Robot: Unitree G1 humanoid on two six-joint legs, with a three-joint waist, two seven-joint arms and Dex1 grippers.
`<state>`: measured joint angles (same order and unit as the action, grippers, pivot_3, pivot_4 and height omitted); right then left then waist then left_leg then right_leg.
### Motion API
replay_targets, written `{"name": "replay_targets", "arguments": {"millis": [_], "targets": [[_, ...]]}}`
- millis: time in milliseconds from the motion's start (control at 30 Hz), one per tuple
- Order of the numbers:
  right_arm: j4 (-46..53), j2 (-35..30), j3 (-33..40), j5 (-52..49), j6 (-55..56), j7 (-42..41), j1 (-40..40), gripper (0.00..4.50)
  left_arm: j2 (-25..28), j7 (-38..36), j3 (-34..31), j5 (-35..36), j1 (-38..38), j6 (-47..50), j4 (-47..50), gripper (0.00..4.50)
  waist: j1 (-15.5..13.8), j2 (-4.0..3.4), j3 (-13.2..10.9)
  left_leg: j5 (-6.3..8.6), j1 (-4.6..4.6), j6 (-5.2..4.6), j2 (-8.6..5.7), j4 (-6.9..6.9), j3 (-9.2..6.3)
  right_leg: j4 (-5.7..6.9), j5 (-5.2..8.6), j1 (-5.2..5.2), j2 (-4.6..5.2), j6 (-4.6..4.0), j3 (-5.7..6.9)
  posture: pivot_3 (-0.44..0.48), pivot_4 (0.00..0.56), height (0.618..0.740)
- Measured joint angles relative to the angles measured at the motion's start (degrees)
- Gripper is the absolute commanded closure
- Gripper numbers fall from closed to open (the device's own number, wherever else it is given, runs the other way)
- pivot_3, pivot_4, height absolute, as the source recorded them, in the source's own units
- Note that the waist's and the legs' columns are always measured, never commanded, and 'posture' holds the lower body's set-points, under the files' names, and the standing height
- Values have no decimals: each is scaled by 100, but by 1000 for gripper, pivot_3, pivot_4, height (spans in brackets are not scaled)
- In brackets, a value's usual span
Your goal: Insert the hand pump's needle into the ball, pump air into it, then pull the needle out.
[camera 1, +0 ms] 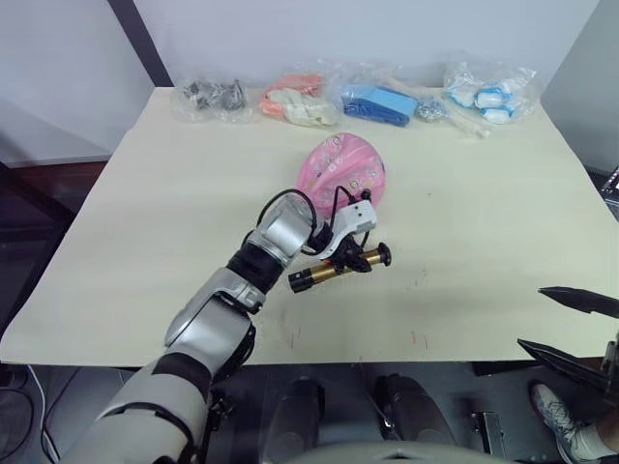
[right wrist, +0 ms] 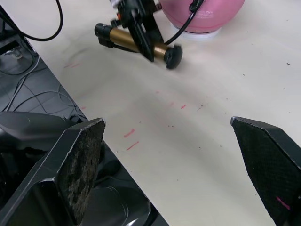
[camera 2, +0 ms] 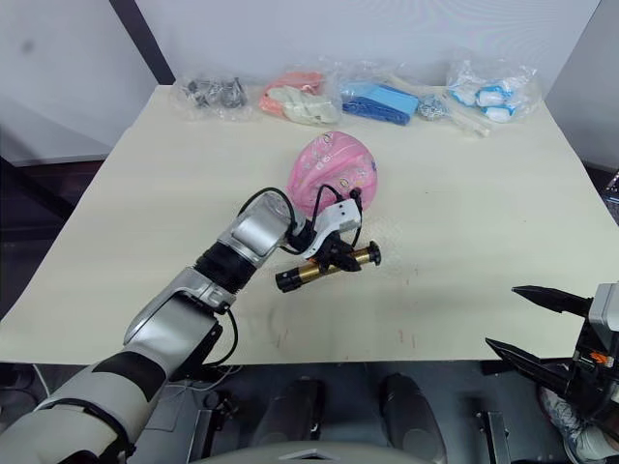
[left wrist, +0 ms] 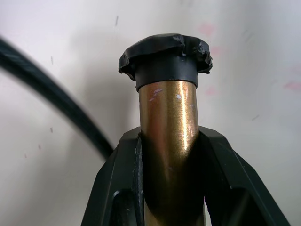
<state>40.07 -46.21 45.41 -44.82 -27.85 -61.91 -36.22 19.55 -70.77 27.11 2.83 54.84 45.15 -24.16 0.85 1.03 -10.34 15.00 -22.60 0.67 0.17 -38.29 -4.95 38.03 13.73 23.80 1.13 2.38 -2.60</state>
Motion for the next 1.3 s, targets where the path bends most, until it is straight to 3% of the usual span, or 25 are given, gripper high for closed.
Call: {"name": "replay_targets", "arguments": {"millis": [167, 367, 433, 600, 733, 933, 1067, 1300], "targets": [[111, 45, 109, -349, -196, 204, 56, 0, -5, -174, -490, 677, -121, 319, 728, 3426, -10, -1, 0, 0, -1, 0, 0, -2, 0, 0, 0, 0, 3, 0, 1, 0, 150, 740], [287, 43, 547, -1183, -587, 728, 98, 0, -677, 109, -1004, 1260, -390, 194, 945, 3426, -19, -1, 1, 0, -2, 0, -2, -2, 0, -1, 0, -2, 6, 0, 2, 0, 150, 740], [409, 27, 753, -1741, -799, 1284, 235, 0, -1242, 390, -1294, 1457, -709, -381, 938, 3426, -19, -4, 2, 0, 0, 0, -2, -3, 3, 0, -1, -3, 7, 0, -2, 0, 150, 740], [478, -359, 885, -2740, -1178, 2504, 564, 0, -1971, 742, -1424, 1537, -1013, -1502, 578, 3426, -5, -7, 4, 0, 7, -1, -2, -1, 15, 4, -2, -8, 4, 1, -16, 0, 150, 740], [303, -838, 148, -4150, -1324, 4270, 1386, 0, -2652, 709, -1523, 1533, -1433, -3039, -130, 3426, -13, -7, 5, 5, 10, -10, -2, -2, 29, 0, -4, -19, 3, 4, -26, 0, 150, 740], [155, -872, -1273, -4884, -1190, 5765, 2678, 0, -2754, 581, -1576, 1544, -1479, -4041, -469, 3426, 4, -14, 9, 10, 11, -18, 0, -7, 47, -2, -8, -20, 0, 13, -39, 0, 150, 740], [-34, -750, -2014, -4811, -1190, 6326, 3239, 0, -2754, 465, -1580, 1618, -1483, -4313, -473, 3426, -19, -15, 10, 12, 16, -21, 1, -9, 47, -8, -9, -18, 0, 16, -38, 0, 150, 740], [-230, -597, -2385, -4687, -1192, 6493, 3724, 0, -2754, 446, -1577, 1649, -1496, -4448, -475, 3426, -14, -16, 10, 13, 18, -23, 0, -10, 49, -8, -11, -19, 1, 19, -39, 0, 150, 740]]}}
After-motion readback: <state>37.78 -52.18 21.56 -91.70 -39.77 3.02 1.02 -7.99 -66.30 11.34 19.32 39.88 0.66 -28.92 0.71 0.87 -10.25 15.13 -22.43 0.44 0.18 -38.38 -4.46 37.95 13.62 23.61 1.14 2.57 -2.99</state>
